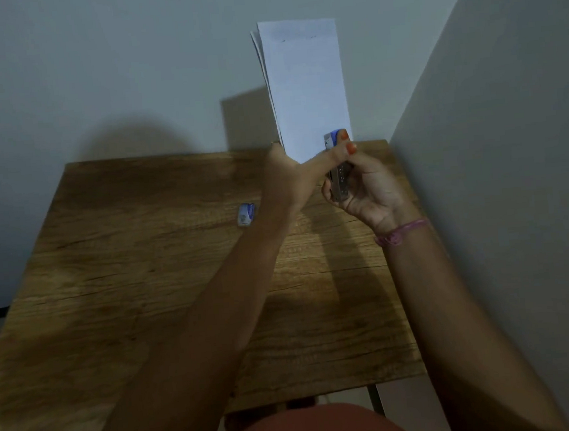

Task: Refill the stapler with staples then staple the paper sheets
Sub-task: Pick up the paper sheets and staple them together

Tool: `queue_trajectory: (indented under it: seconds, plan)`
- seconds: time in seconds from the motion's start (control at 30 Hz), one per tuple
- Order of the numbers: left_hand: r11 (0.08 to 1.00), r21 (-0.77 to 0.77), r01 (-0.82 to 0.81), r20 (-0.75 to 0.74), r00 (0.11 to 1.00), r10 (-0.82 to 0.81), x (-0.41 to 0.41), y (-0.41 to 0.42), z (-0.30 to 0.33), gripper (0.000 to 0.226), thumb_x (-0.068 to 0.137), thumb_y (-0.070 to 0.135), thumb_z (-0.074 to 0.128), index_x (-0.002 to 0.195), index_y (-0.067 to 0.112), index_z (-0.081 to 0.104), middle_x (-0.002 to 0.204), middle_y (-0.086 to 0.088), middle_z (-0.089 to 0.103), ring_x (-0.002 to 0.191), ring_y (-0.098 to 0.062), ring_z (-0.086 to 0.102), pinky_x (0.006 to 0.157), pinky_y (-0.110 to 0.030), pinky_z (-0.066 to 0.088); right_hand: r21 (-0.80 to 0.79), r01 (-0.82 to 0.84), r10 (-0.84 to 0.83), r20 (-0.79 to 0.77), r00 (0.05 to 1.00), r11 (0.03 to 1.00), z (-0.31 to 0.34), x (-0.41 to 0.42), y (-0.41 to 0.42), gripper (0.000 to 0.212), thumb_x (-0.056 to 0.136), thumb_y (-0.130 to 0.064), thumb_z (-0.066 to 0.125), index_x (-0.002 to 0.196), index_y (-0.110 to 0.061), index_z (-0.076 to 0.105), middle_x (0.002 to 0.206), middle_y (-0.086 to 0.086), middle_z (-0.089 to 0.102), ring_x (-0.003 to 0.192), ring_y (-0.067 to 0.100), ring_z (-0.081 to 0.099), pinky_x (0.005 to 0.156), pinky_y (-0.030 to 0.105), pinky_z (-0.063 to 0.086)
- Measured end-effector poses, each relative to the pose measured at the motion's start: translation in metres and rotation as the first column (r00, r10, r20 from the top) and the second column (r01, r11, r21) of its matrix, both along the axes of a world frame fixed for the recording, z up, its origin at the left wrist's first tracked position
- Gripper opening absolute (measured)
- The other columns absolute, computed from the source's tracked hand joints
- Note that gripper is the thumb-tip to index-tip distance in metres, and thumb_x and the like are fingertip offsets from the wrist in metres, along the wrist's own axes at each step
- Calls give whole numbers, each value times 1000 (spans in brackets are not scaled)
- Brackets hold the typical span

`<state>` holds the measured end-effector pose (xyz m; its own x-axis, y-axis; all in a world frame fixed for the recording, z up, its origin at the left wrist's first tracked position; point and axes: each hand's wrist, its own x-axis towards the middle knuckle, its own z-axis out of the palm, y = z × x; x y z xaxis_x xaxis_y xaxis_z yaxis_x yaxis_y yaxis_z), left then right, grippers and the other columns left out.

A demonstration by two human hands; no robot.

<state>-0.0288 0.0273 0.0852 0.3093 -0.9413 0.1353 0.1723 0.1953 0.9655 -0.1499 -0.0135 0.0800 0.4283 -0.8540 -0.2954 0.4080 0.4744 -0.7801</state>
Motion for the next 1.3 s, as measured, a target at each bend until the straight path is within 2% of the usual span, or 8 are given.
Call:
queue_trajectory:
  seconds: [0.13,0.3,0.53,0.7,0.87,0.97,1.07,1.3]
  plan:
    - [999,13,-53,-109,993,54,-6,-1,-3,38,65,10,87,99,8,72,98,-6,75,91,-18,72,78,-29,58,-28,2,-2,-25,1000,1000,2,3,1,29,73,-29,72,95,-11,63,80,2,63,71,12,59,56,21,52]
    - [999,40,-10,-168,986,16,-1,-7,0,46,61,9,87,103,2,70,101,-12,74,96,-27,71,88,-47,56,-54,24,-26,-30,999,998,6,5,0,13,84,-22,65,90,-11,61,79,2,64,74,11,61,56,20,48]
    - [991,121,-49,-182,981,70,4,-9,-2,48,62,6,86,105,-1,68,100,-14,74,90,-29,71,80,-42,57,-116,70,-81,-97,992,991,5,18,3,12,93,-17,59,82,-14,60,71,0,67,69,7,68,55,23,32]
    - [987,127,98,-167,983,-76,13,-7,2,42,71,4,81,109,-2,65,107,-21,70,98,-34,68,90,-50,54,-111,42,-52,-92,994,993,1,17,1,9,92,-19,61,88,-12,64,82,6,66,81,13,66,47,18,37]
    - [981,133,143,-308,947,-97,25,-7,12,18,86,14,67,103,7,64,101,-10,73,95,-24,70,80,-40,58,-146,17,-40,-155,987,989,6,12,-4,21,83,-33,69,87,-14,62,69,1,67,64,12,55,46,18,38]
    - [985,169,33,-184,983,-1,35,-9,13,8,90,15,60,97,14,63,96,-5,74,93,-21,71,83,-41,58,-165,12,-51,-234,971,986,8,8,-7,24,87,-36,66,93,-14,59,68,0,67,63,10,56,49,18,39]
    - [985,165,-43,-45,998,51,41,-7,13,16,90,12,61,105,6,66,103,-10,73,95,-23,71,86,-42,57,-172,6,-47,-240,970,985,10,6,-8,34,88,-39,65,108,-13,56,73,-1,67,65,8,59,52,19,38]
    - [983,139,-116,-51,991,125,39,-2,11,30,87,12,68,114,-2,64,103,-12,73,93,-19,72,84,-37,58,-116,-34,14,-174,985,993,7,9,-8,27,84,-43,69,93,-18,71,78,-2,66,69,9,63,53,19,46]
